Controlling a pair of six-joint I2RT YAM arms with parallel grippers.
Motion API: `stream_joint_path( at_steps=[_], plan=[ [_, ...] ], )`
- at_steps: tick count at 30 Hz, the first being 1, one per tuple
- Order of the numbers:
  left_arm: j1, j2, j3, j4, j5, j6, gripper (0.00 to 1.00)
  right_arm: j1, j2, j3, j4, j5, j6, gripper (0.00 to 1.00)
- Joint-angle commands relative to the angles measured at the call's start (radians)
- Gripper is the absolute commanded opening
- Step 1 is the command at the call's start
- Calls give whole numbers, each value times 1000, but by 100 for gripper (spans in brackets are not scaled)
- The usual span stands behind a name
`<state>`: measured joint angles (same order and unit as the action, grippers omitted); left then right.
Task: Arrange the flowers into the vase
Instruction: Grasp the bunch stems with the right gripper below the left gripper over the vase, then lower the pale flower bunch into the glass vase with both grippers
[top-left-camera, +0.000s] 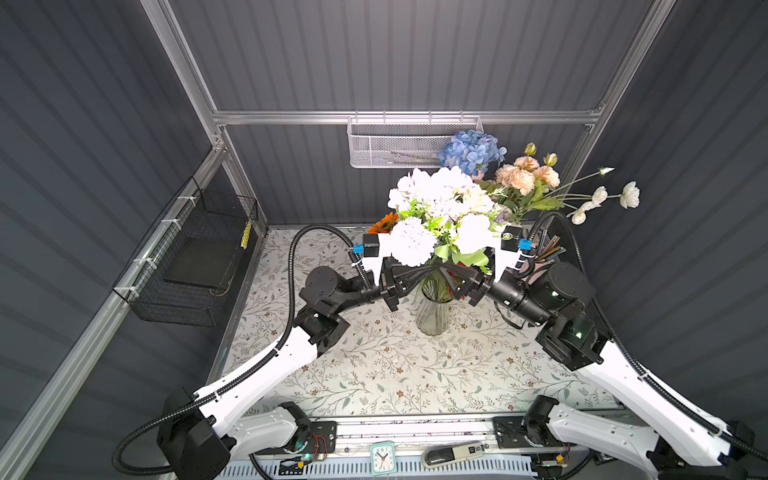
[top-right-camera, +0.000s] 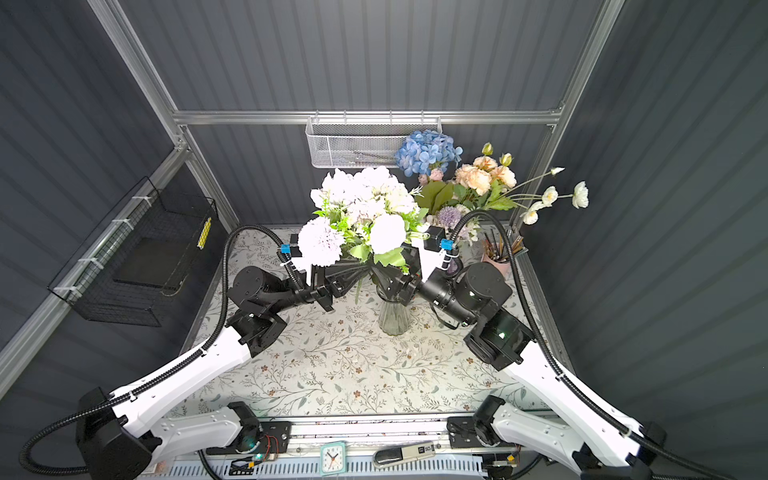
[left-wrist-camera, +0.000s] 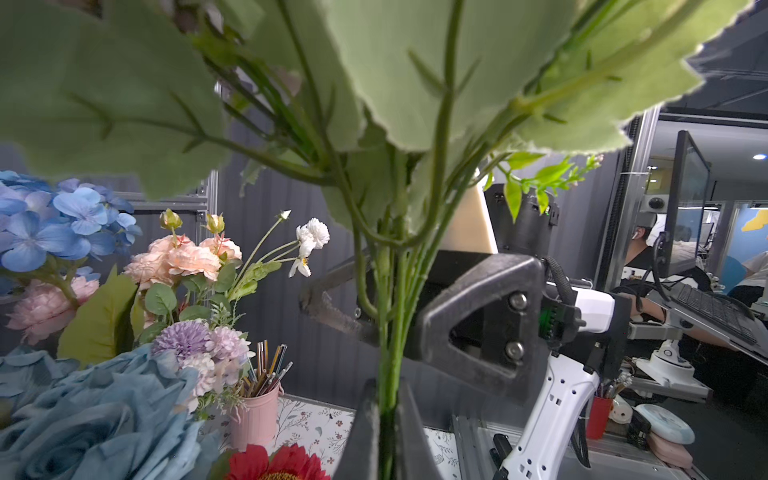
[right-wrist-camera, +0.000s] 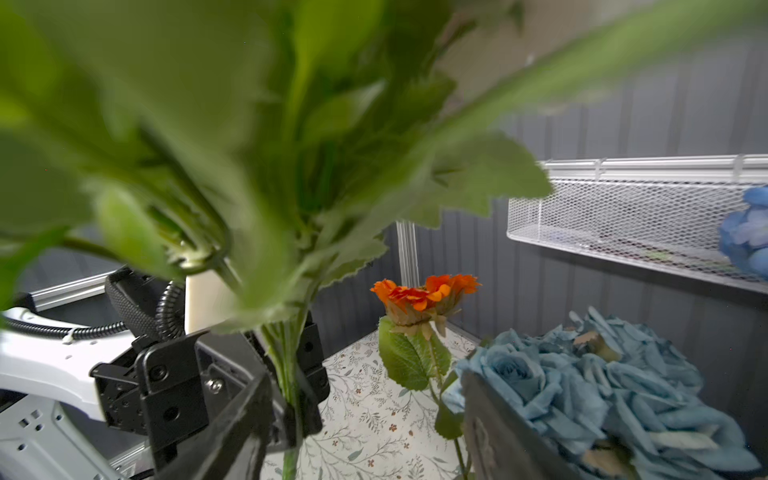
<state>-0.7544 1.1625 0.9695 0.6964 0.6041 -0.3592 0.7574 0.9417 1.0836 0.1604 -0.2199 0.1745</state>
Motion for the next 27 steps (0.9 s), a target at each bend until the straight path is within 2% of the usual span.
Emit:
stream_joint_path(
  at_steps=[1,4,8,19,24,27],
  plan=[
    [-8,8,31,-13,10,42,0,-24,3,-11,73,-79,72,65],
    [-10,17,31,-18,9,51,0,-33,13,-14,94,-144,93,60],
    [-10,23,29,-20,-1,58,0,-35,31,-14,97,-214,107,59],
    [-13,37,31,-7,4,71,0,-35,74,-8,73,-239,118,49],
    [-22,38,37,-39,10,100,0,-36,80,-4,70,-239,114,38],
    [-27,36,37,-66,8,119,0,-38,80,-5,63,-236,111,25]
  ],
)
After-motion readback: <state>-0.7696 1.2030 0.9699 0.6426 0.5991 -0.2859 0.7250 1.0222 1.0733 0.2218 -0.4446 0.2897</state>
